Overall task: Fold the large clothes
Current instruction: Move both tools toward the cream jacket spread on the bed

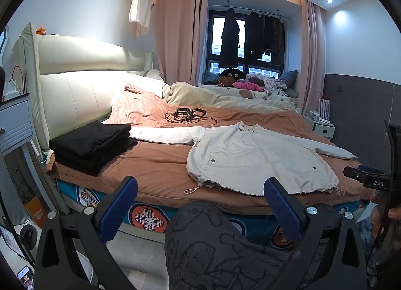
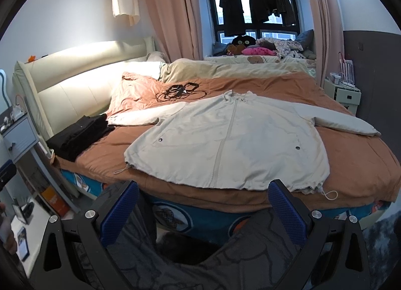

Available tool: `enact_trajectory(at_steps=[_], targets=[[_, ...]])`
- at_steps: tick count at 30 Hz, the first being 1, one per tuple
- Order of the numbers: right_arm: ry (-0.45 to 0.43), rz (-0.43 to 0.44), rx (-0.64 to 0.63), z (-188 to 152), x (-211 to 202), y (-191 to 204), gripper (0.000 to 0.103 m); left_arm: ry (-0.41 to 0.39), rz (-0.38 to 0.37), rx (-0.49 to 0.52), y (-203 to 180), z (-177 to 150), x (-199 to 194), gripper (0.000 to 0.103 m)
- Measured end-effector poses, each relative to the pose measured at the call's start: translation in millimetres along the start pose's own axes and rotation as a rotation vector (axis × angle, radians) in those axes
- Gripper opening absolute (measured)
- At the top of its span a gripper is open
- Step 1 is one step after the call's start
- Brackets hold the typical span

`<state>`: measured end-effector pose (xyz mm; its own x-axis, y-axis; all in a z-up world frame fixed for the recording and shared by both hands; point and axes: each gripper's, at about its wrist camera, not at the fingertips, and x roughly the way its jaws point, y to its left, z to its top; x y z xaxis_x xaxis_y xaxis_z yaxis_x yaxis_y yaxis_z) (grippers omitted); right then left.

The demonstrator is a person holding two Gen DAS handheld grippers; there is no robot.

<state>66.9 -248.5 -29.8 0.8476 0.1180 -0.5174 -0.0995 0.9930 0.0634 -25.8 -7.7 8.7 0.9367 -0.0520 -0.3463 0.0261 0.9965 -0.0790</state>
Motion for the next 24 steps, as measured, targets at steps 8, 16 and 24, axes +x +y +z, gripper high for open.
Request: enact_trajectory(at_steps=[8, 16, 24], targets=[[0.003, -0.008, 0.010, -0.6, -0.6, -0.1, 0.103, 0.001, -0.018, -0.006, 0.1, 3.4, 3.3, 0.103], [0.000, -0.007, 0.039, 5.3, 7.9, -10.3, 0.103, 0.020, -0.017, -0.015, 9.9, 16.9, 24.7, 0.103], [-0.038, -0.019, 0.036, 15.0, 28.9, -9.5, 0.103, 0.026, 0.007, -0.038, 24.0, 23.3, 52.8, 0.103]])
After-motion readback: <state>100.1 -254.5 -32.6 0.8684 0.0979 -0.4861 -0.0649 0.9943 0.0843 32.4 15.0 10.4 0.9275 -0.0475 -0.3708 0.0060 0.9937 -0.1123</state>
